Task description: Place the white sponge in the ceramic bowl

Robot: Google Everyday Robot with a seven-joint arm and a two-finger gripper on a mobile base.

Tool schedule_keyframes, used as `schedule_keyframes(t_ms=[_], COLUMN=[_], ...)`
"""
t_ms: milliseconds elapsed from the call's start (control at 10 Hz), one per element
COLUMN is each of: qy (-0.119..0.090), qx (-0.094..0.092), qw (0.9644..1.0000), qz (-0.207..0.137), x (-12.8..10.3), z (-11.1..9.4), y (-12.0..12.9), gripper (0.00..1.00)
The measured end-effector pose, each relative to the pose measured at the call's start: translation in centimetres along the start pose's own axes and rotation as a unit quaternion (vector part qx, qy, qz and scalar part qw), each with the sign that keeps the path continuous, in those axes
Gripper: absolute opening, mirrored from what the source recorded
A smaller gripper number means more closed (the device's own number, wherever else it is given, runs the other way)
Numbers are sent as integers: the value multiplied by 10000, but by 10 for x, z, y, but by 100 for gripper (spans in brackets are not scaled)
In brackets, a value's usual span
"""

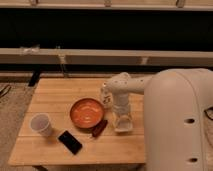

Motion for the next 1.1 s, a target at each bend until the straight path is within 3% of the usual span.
schedule_keyframes(t_ms=[400, 800, 1100], qy=[-171, -365, -507], qx=[51, 24, 0], qw=[9997, 9972, 9924], qz=[-176, -648, -1122], x=[1, -26, -54], z=[-48, -84, -103], y=[13, 46, 85], gripper=[0, 0, 0])
